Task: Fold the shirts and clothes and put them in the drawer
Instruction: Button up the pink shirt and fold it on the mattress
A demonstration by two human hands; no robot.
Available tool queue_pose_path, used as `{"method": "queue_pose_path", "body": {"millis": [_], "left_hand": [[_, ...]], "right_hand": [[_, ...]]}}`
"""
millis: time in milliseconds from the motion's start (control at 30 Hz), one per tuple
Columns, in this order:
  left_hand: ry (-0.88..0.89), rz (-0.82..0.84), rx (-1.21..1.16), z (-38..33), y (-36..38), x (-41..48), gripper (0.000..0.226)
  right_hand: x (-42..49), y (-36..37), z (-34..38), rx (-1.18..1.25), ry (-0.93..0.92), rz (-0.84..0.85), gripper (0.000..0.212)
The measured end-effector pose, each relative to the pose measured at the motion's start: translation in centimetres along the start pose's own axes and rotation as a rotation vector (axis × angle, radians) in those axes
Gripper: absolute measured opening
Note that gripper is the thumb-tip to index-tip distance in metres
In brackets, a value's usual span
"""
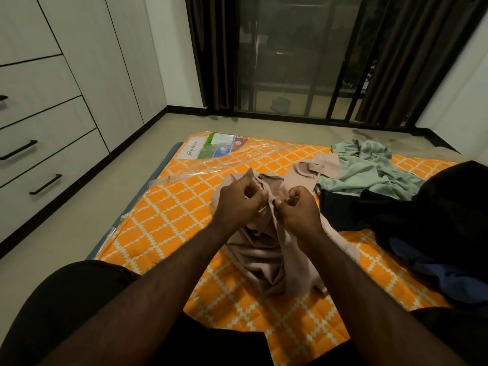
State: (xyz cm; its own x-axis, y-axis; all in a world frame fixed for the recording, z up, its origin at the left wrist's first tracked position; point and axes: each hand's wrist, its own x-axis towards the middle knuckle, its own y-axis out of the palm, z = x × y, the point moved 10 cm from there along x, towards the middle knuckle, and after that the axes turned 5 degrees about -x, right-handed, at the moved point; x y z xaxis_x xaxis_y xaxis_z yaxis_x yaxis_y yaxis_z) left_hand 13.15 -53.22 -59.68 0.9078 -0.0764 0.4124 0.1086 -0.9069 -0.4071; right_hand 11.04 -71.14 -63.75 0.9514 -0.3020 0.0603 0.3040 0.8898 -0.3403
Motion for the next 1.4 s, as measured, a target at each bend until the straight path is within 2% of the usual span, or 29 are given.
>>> {"method": "queue_pose_path", "body": {"millis": [67, 100, 233, 367, 433, 500, 600, 667, 733, 800, 867, 933, 1000, 1067, 1133, 1200, 1300, 1400], "left_hand": [[-0.066, 0.087, -0.018, 0.6, 0.8, -0.2, 0.032], [-0.082, 0.128, -0.007, 0.7, 1.3, -0.4, 0.034], [-0.143, 0.171, -0.037, 1.9, 2.3, -0.6, 0.021], [-0.381, 0.240, -0.435, 4.2, 3.4, -1.0, 0.024], [-0.429, 0.251, -0.504, 4.5, 3.8, -1.3, 0.026], [-0.352, 0.240, -0.400, 3.9, 3.6, -0.9, 0.025], [-0.106, 0.224, 0.084, 2.0, 2.5, -0.4, 0.023], [-0.009, 0.267, 0.335, 1.7, 2.9, -0.6, 0.022], [0.008, 0.296, 0.390, 2.3, 3.6, -1.1, 0.022], [-0.029, 0.298, 0.320, 3.3, 3.9, -1.5, 0.032], [-0.057, 0.296, 0.247, 3.7, 4.0, -1.9, 0.055], [-0.060, 0.327, 0.218, 3.9, 4.6, -2.4, 0.081], [-0.077, 0.362, 0.175, 3.9, 5.4, -2.9, 0.092], [-0.050, 0.358, 0.133, 3.5, 5.9, -3.0, 0.081], [-0.008, 0.322, 0.123, 3.2, 5.7, -2.7, 0.056], [0.015, 0.283, 0.123, 2.8, 5.1, -2.4, 0.044], [0.064, 0.262, 0.142, 1.9, 4.8, -2.2, 0.049], [0.103, 0.252, 0.172, 1.1, 4.6, -2.2, 0.046]], "right_hand": [[-0.1, -0.2, 0.2, -0.028, -0.016, -0.021, 0.025], [-0.1, -0.1, 0.2, -0.026, -0.022, -0.013, 0.023], [-0.7, 0.8, 0.5, 0.045, 0.000, 0.081, 0.018], [-1.2, 2.1, 0.4, 0.384, 0.176, 0.238, 0.015], [-1.5, 2.6, 0.0, 0.505, 0.262, 0.275, 0.013], [-1.4, 2.4, -0.3, 0.543, 0.298, 0.240, 0.011], [-0.6, 0.8, -0.8, 0.678, 0.343, 0.090, 0.015], [0.1, -0.2, -1.2, 0.810, 0.379, -0.004, 0.021], [0.4, -0.5, -1.3, 0.900, 0.392, -0.041, 0.025], [0.3, -0.4, -1.0, 0.895, 0.364, -0.029, 0.022], [0.1, -0.2, -1.2, 0.761, 0.330, -0.015, 0.017], [0.2, -0.3, -2.2, 0.573, 0.320, -0.026, 0.029], [0.1, -0.8, -2.7, 0.300, 0.274, -0.049, 0.026], [0.1, -1.8, -1.5, 0.015, 0.159, -0.084, 0.021], [0.0, -2.6, 1.1, -0.271, -0.003, -0.063, 0.020], [-0.3, -2.2, 3.1, -0.617, -0.085, 0.098, 0.033], [-1.9, -1.2, 0.5, -1.006, 0.098, 0.420, 0.042], [-2.5, -0.3, -2.5, -1.126, 0.121, 0.484, 0.037]]}}
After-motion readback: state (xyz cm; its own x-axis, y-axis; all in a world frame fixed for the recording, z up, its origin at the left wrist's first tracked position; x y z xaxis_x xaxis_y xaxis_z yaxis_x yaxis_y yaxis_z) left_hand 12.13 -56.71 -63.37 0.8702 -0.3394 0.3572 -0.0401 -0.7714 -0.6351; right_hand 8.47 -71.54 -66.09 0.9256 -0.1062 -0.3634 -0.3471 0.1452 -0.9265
